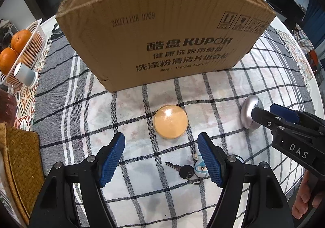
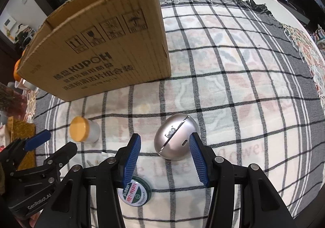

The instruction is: Organize rigid objects

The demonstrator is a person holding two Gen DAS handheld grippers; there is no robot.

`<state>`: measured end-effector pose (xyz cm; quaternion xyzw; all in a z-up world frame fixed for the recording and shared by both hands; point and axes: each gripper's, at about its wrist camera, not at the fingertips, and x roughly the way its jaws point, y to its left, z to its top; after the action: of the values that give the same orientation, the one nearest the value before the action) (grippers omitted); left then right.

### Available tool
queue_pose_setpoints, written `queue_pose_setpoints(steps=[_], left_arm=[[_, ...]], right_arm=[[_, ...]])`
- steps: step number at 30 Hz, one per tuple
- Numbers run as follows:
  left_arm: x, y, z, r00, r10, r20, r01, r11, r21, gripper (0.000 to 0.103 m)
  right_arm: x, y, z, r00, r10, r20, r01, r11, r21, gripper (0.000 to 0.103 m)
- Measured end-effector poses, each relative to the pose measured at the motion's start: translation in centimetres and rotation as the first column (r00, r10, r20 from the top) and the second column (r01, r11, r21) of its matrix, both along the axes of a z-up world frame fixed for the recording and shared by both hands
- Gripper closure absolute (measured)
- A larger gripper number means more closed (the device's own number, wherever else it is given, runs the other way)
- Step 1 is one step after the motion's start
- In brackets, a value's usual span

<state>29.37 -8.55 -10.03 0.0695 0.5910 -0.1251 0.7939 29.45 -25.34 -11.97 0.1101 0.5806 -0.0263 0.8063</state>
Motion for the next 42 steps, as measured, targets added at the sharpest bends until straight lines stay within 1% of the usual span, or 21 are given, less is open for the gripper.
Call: queue_pose_setpoints(steps=[8,13,18,21,23,25,28,30,32,37,42], left_arm=[[0.6,-0.2,-1.4,1.000,-0.003,-0.023,0.003,1.000,0.010,0.030],[1.1,-0.6,-2.4,0.999,-0.005,-0.038,0.005,1.000,0.016,0.030],[1.6,-0.9,-3.3,0.999,-0.006,-0.047,0.007,1.000,0.023,0.030],[2.1,-1.3,-3.8,0.999,-0.005,-0.052,0.006,1.000,0.023,0.032],[2.2,-1.3,-4.1,0.999,-0.001,-0.054,0.002,1.000,0.023,0.036],[2.4,-1.3,-4.4,0.998,0.001,-0.059,0.000,1.000,0.023,0.040],[2.7,-0.8,-4.8,0.998,0.001,-0.067,0.000,1.000,0.005,0.044],[2.8,-0.5,-4.9,0.998,0.002,-0.069,-0.002,1.000,-0.010,0.049],[2.9,-0.6,-5.1,0.997,-0.002,-0.073,0.000,1.000,-0.024,0.063],[2.6,-1.0,-5.2,0.998,-0.004,-0.056,0.003,1.000,-0.010,0.064],[1.8,-0.6,-4.4,0.999,0.001,-0.035,-0.002,1.000,-0.028,0.064]], right_arm=[[0.5,-0.3,-1.8,0.999,-0.009,-0.033,0.009,1.000,0.007,0.052],[0.9,-0.5,-2.4,0.999,-0.019,-0.038,0.019,1.000,-0.011,0.047],[1.3,-0.8,-3.0,0.998,-0.028,-0.049,0.027,0.999,-0.028,0.046],[1.6,-0.9,-3.7,0.998,-0.029,-0.062,0.028,1.000,-0.011,0.045],[1.8,-0.8,-4.2,0.997,-0.027,-0.069,0.027,1.000,-0.002,0.045],[2.0,-0.7,-4.6,0.997,-0.032,-0.074,0.031,0.999,-0.012,0.045],[2.2,-0.7,-5.2,0.996,-0.036,-0.078,0.035,0.999,-0.013,0.045],[2.2,-0.8,-5.4,0.997,-0.032,-0.074,0.030,0.999,-0.018,0.045],[1.9,-0.7,-5.5,0.997,-0.035,-0.070,0.034,0.999,-0.017,0.046],[1.3,-0.6,-5.6,0.997,-0.041,-0.058,0.040,0.999,-0.009,0.046],[0.8,-0.6,-5.1,0.998,-0.034,-0.045,0.034,0.999,-0.001,0.046]])
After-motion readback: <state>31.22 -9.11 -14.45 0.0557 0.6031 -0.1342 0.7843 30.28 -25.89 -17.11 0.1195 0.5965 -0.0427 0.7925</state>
